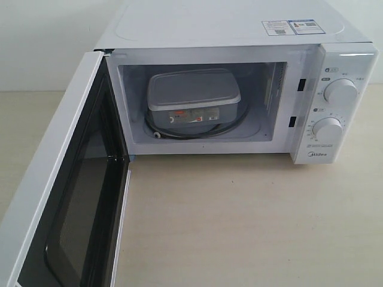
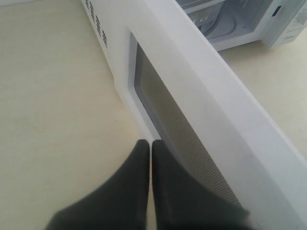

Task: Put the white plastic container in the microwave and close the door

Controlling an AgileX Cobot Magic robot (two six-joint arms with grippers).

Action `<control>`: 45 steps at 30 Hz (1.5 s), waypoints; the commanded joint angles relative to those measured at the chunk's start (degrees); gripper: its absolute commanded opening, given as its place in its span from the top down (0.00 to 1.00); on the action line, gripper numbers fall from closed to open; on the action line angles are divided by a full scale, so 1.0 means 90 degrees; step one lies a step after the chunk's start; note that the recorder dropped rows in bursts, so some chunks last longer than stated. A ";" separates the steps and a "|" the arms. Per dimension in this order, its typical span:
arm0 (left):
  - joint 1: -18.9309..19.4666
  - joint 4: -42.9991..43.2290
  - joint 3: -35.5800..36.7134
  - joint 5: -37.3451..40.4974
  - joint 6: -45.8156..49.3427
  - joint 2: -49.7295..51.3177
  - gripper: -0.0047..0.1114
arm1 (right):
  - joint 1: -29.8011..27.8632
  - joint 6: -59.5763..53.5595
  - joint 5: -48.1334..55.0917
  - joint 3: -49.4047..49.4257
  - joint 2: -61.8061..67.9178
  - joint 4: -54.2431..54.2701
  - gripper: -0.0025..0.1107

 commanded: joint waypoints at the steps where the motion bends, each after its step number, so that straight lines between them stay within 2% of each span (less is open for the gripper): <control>1: 0.0008 0.0027 -0.0039 -0.0003 0.0017 0.0005 0.93 | -0.0024 0.1934 0.0786 0.0033 -0.0033 -0.2486 0.98; 3: 0.0008 0.0027 -0.0039 -0.0003 0.0017 0.0005 0.93 | -0.0024 0.2585 0.0926 0.0033 -0.0033 -0.3108 0.98; 7: 0.0008 0.0027 -0.0039 -0.0003 0.0017 0.0005 0.93 | -0.0024 0.2561 0.1871 0.0033 -0.0033 -0.3345 0.98; 34: 0.0008 0.0027 -0.0039 -0.0003 0.0017 0.0005 0.93 | -0.0024 0.2574 0.1877 0.0033 -0.0033 -0.3345 0.98; 39: 0.0008 -0.0198 -0.0039 -0.0270 -0.0010 0.0005 0.93 | -0.0024 0.2599 0.1877 0.0033 -0.0033 -0.3345 0.98; 45: 0.0008 -0.0890 -0.0054 -0.0801 -0.0014 0.0005 0.93 | -0.0024 0.2599 0.1877 0.0033 -0.0033 -0.3345 0.98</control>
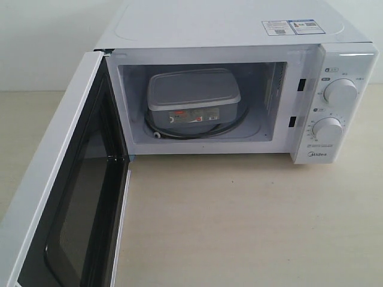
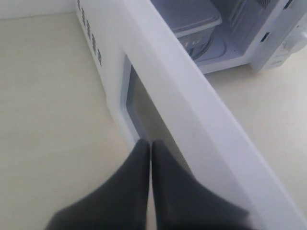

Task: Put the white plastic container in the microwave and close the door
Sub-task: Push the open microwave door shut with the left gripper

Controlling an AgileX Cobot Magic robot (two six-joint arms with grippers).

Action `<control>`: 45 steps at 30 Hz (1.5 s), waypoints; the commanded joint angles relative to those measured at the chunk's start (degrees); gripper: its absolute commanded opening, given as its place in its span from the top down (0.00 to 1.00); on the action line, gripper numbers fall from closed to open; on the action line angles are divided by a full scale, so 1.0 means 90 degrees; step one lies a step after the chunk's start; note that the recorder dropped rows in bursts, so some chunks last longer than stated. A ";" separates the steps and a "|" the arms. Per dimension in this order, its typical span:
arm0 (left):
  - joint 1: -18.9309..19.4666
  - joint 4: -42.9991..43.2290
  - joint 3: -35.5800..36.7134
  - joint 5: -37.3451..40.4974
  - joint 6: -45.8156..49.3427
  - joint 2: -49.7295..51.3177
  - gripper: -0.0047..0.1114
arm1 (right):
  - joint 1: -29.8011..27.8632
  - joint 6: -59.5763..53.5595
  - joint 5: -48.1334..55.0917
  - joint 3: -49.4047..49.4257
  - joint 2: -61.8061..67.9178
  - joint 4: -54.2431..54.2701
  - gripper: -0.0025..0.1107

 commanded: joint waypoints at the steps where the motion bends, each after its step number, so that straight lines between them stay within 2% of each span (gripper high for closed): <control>1: 0.0008 -0.0700 -0.0054 -0.0621 0.0139 0.0005 0.93 | -0.0024 0.0018 -0.0009 -0.0005 -0.0033 -0.0074 0.98; 5: 0.0008 -0.0861 -0.0081 -0.0644 0.1497 0.0391 0.93 | -0.0024 0.0018 -0.0009 -0.0005 -0.0033 -0.0074 0.98; 12: 0.0008 -0.0735 -0.0097 0.0041 0.2958 0.1754 0.93 | -0.0024 0.0018 -0.0009 -0.0005 -0.0033 -0.0074 0.98; 17: 0.0008 -0.1168 -0.0138 0.0432 0.4046 0.2476 0.93 | -0.0024 0.0018 -0.0009 -0.0005 -0.0033 -0.0074 0.98; 24: -0.0113 -0.3221 -0.0200 0.0883 0.6220 0.3003 0.93 | -0.0024 0.0018 -0.0009 -0.0005 -0.0033 -0.0074 0.98; 28: -0.0471 -0.4198 -0.0200 0.0420 0.7077 0.3195 0.93 | -0.0024 0.0018 -0.0009 -0.0005 -0.0033 -0.0074 0.98; 32: -0.0911 -0.6013 -0.0200 -0.0552 0.8493 0.3522 0.93 | -0.0024 0.0030 -0.0009 -0.0005 -0.0033 -0.0074 0.98; 35: -0.1174 -0.7445 -0.0200 -0.0638 1.0041 0.3791 0.93 | -0.0024 0.0030 -0.0009 -0.0005 -0.0033 -0.0074 0.98; 37: -0.1239 -0.8142 -0.0200 -0.0487 1.0592 0.3939 0.93 | -0.0024 0.0030 -0.0009 -0.0005 -0.0033 -0.0074 0.98; 39: -0.1258 -0.8439 -0.0200 -0.0402 1.0671 0.4018 0.93 | -0.0024 0.0030 -0.0009 -0.0005 -0.0033 -0.0074 0.98; 45: -0.1258 -0.8399 -0.0200 -0.0352 1.0689 0.4111 0.93 | -0.0024 0.0030 -0.0009 -0.0005 -0.0033 -0.0074 0.98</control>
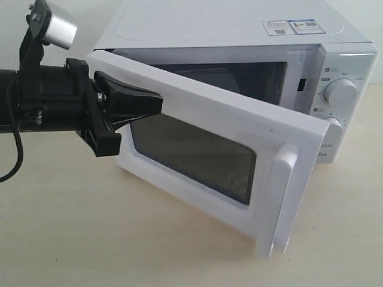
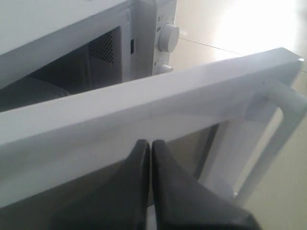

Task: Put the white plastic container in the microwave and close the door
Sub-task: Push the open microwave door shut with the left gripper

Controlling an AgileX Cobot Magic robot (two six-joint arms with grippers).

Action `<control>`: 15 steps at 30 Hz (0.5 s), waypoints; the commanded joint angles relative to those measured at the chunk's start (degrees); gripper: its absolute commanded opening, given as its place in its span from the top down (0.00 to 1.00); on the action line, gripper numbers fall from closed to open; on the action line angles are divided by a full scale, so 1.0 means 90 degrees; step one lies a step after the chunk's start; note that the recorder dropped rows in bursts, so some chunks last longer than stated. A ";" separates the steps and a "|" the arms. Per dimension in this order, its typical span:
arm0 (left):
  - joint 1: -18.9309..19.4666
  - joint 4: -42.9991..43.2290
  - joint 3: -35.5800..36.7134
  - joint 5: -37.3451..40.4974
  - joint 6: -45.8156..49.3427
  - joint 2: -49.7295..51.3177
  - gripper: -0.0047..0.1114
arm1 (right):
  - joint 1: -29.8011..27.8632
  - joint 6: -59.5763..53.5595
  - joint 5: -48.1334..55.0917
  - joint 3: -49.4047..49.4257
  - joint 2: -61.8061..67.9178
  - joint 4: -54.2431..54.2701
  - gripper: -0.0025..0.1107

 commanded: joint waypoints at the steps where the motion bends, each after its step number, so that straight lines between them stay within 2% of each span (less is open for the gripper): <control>1: -0.0046 -0.0134 -0.0027 0.0065 0.0123 0.0020 0.93 | -0.0024 0.0030 -0.0009 -0.0005 -0.0033 -0.0074 0.98; 10: -0.0046 -0.0134 -0.0027 0.0847 -0.0101 -0.0096 0.93 | -0.0024 0.0030 -0.0009 -0.0005 -0.0033 -0.0074 0.98; 15: -0.0046 0.0066 -0.0027 0.0864 -0.0351 -0.0395 0.93 | -0.0024 0.0030 -0.0009 -0.0005 -0.0033 -0.0074 0.98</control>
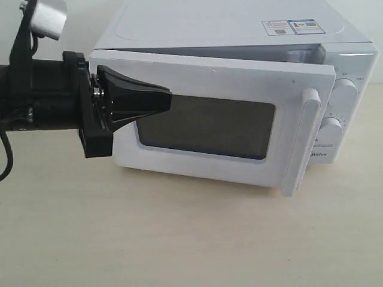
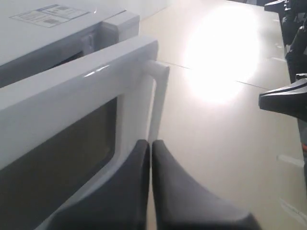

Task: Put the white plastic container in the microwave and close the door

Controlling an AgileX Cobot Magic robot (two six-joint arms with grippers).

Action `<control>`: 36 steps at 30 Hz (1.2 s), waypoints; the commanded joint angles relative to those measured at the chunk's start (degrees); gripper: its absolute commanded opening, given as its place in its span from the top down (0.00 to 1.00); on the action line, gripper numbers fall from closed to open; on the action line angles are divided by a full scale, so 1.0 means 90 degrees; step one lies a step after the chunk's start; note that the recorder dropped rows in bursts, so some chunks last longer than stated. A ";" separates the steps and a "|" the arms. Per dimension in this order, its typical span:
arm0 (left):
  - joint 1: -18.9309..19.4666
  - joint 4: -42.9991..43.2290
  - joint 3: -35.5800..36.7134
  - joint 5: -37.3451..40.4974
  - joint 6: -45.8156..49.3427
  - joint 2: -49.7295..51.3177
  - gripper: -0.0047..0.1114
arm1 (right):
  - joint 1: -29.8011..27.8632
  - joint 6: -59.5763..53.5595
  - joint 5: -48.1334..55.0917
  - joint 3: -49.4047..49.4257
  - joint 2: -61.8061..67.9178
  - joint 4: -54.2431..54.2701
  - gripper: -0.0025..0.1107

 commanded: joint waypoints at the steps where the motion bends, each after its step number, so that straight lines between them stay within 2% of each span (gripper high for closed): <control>1: -0.0028 0.0197 -0.0027 0.0061 -0.0221 -0.0296 0.93 | -0.0024 0.0030 -0.0009 -0.0005 -0.0033 -0.0074 0.98; 7: -0.0028 0.0875 0.0169 -0.0148 -0.0746 -0.0590 0.93 | -0.0024 -0.0008 -0.0128 -0.0005 -0.0033 -0.0101 0.98; 12: -0.0028 0.0824 0.0455 -0.1037 -0.0860 -0.0868 0.93 | -0.0024 -0.0139 -0.0768 -0.0005 -0.0033 -0.0270 0.98; 15: -0.0028 0.0689 0.0557 -0.1396 -0.0935 -0.1014 0.93 | -0.0024 -0.0539 -0.1928 -0.0005 -0.0033 -0.0410 0.98; 21: -0.0028 0.0668 0.0570 -0.1355 -0.0951 -0.1064 0.93 | -0.0024 -0.0501 -0.4786 -0.0005 -0.0033 -0.0382 0.98; 23: -0.0028 0.0670 0.0570 -0.1390 -0.0951 -0.1064 0.93 | -0.0024 -0.0459 -0.6150 -0.0005 -0.0033 -0.0208 0.98; 24: -0.0028 0.0670 0.0570 -0.1390 -0.0951 -0.1064 0.93 | -0.0024 -0.0269 -0.7261 -0.0005 -0.0033 0.0006 0.98; 26: -0.0028 0.0670 0.0570 -0.1390 -0.0951 -0.1064 0.93 | -0.0013 0.0406 -0.7546 -0.0424 -0.0033 0.0353 0.98; 29: -0.0028 0.0670 0.0570 -0.1390 -0.0951 -0.1064 0.93 | -0.0013 0.1031 -0.6512 -0.1471 0.0006 0.0588 0.98; 31: -0.0028 0.0618 0.0570 -0.1391 -0.0951 -0.1064 0.93 | -0.0013 0.1577 -0.5136 -0.2380 0.0463 0.0293 0.98; 33: -0.0028 0.0570 0.0570 -0.1391 -0.0951 -0.1064 0.93 | -0.0013 0.3155 -0.2842 -0.3456 0.1312 -0.0860 0.98; 35: -0.0028 0.0570 0.0570 -0.1391 -0.0951 -0.1064 0.93 | -0.0013 0.4142 -0.0930 -0.3959 0.2026 -0.0824 0.98; 36: -0.0028 0.0570 0.0570 -0.1391 -0.0951 -0.1064 0.93 | -0.0009 0.4124 -0.0258 -0.4045 0.2346 -0.0641 0.98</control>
